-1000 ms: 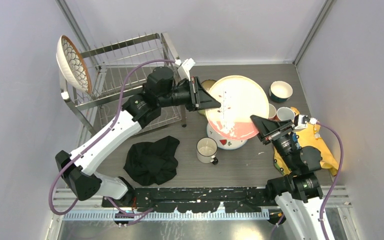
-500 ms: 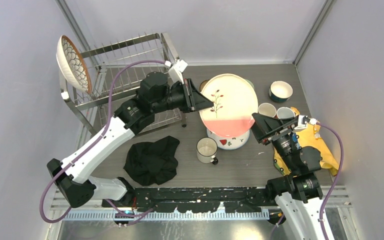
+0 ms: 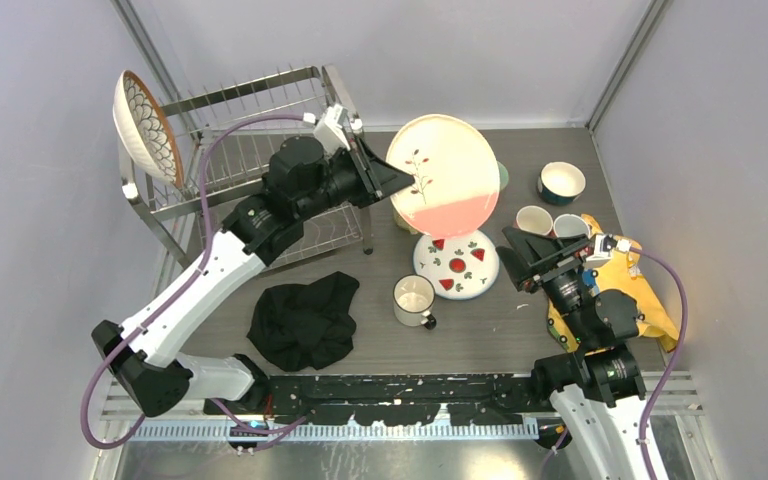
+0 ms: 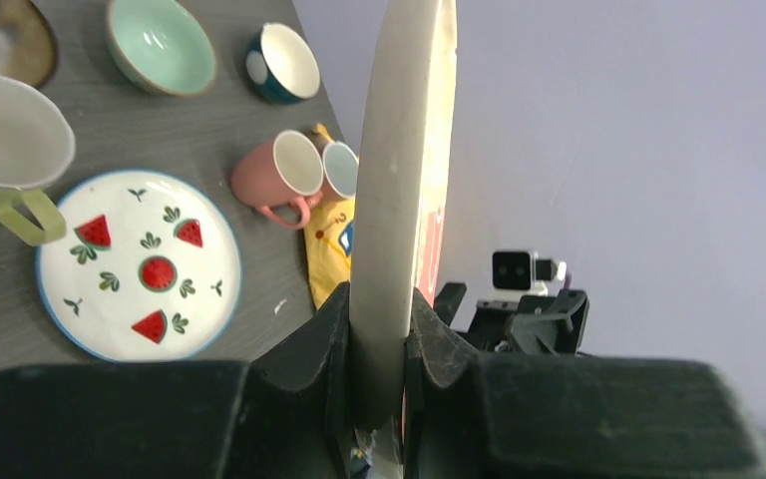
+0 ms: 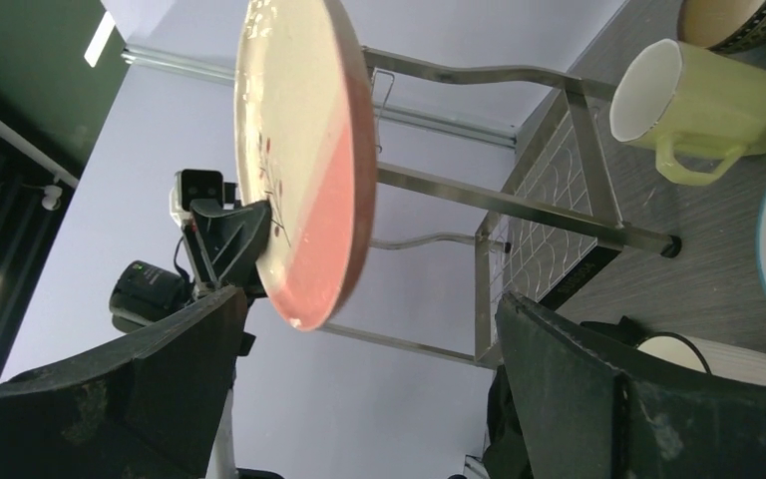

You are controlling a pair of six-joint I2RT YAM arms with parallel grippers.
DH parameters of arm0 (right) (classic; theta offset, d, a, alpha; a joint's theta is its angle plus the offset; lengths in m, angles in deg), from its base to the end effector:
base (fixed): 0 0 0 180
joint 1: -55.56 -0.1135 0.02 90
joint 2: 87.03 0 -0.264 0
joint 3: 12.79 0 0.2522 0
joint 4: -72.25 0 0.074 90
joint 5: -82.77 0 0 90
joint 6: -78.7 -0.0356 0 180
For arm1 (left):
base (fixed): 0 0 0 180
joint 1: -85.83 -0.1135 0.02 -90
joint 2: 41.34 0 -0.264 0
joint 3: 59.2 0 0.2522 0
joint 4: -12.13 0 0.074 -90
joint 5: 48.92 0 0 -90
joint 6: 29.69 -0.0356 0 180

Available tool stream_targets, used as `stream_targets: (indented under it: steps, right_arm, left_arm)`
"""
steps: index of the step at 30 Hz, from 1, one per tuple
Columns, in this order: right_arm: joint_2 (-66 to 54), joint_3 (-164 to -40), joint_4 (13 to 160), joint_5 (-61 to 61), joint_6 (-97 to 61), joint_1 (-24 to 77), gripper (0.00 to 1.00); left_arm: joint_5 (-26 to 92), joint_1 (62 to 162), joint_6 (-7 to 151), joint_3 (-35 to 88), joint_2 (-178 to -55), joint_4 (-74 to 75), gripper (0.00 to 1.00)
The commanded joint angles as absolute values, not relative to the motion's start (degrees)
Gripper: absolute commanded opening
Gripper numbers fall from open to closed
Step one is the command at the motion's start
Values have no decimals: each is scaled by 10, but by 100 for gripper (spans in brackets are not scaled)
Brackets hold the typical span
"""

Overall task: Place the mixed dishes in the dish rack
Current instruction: Insert the plate into the dish rack.

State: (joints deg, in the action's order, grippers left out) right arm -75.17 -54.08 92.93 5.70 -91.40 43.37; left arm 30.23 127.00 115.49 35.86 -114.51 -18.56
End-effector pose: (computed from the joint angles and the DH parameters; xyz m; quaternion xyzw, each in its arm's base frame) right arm 0.0850 0.0265 0.3082 0.2905 0.5844 0.5946 0.4696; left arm 0.2103 -0.1928 0.4435 -0.0311 0.7577 -0.5306 0.3785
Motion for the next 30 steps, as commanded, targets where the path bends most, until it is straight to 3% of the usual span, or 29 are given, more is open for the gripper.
stream_targets:
  steps: [1, 5, 16, 30]
  right_arm:
    - [-760, -567, 949, 43, -898, 434, 100]
    - [-764, -573, 961, 43, -890, 434, 100]
    - [-772, -576, 981, 39, -877, 434, 100]
    - [-776, -566, 991, 42, -866, 434, 100]
  left_arm:
    - [379, 1261, 1175, 429, -1105, -48, 0]
    - [449, 1253, 1147, 467, -1107, -73, 0]
    - [501, 1199, 1121, 526, -1113, -35, 0]
    - [670, 1189, 927, 552, -1068, -42, 0]
